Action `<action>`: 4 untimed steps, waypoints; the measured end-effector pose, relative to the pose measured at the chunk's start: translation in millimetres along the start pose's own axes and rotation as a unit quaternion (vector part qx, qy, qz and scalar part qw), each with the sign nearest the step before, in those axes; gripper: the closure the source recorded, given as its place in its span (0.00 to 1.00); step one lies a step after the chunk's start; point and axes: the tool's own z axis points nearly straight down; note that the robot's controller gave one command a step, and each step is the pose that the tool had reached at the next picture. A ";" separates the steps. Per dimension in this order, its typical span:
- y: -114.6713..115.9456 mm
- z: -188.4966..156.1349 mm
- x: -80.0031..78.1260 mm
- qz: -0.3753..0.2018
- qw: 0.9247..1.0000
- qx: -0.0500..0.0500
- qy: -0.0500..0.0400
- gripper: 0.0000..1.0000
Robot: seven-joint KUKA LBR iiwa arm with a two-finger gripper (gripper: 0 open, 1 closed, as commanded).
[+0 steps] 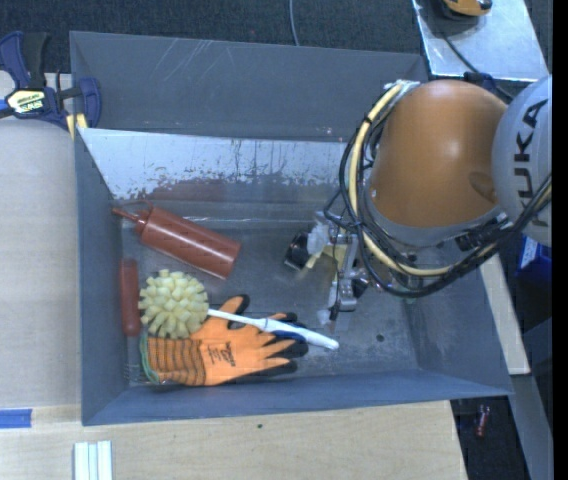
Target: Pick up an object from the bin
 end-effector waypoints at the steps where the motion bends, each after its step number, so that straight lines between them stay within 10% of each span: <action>1: 0.0 -4.1 -1.3 0.000 1.000 0.000 -0.004 0.00; 3: -5.7 25.3 -2.9 -0.049 0.999 0.000 0.000 0.00; 4: 14.0 72.9 -31.5 -0.130 0.991 0.000 -0.007 0.00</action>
Offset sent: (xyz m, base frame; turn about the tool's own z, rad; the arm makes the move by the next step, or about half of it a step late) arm 0.0072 0.0151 -0.1322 -0.3218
